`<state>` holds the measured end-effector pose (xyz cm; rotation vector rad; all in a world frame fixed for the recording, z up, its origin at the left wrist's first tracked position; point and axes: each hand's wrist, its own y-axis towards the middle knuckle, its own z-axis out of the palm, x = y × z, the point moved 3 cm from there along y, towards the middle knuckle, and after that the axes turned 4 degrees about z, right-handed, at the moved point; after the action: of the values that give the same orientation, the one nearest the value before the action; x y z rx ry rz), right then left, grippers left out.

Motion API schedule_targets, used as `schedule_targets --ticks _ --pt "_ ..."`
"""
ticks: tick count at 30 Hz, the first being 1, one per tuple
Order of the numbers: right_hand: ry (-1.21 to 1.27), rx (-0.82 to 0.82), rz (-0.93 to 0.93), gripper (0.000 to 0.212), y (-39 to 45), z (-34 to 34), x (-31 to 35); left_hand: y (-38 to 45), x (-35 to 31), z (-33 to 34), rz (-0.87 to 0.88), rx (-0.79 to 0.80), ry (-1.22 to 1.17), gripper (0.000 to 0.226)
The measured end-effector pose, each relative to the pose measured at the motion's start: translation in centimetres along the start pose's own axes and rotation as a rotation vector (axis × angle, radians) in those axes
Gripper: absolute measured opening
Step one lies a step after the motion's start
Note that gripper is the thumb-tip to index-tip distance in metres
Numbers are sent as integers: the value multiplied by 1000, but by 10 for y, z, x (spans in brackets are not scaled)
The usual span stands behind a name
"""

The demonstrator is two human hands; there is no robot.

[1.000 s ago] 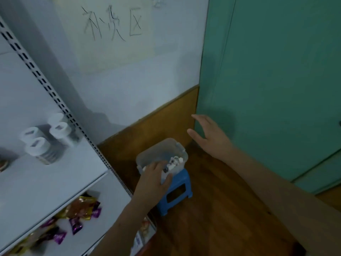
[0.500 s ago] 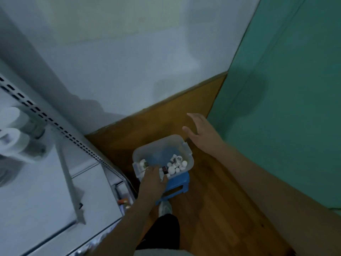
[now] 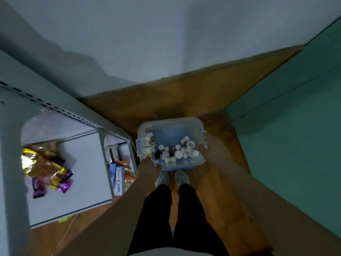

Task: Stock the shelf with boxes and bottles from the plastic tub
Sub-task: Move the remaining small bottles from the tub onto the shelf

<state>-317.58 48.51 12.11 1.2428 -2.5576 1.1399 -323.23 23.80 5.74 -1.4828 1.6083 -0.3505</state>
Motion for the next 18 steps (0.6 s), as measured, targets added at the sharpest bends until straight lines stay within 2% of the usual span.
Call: schedule_targets --ticks 4,6,9,14,18 --pt "-122 64 -103 46 45 33 -20 29 6 21 4 -39 -20 49" --pt "-178 95 -167 44 72 50 -28 46 4 31 -7 -70 -31 53" --pt "-260 115 -229 45 112 75 -33 79 7 46 -127 -105 -76 47" --pt "-440 220 -210 51 171 120 -50 131 25 78 -301 -120 -150 43" --pt "-589 356 -225 38 194 154 -62 157 32 96 -299 -162 -58 58"
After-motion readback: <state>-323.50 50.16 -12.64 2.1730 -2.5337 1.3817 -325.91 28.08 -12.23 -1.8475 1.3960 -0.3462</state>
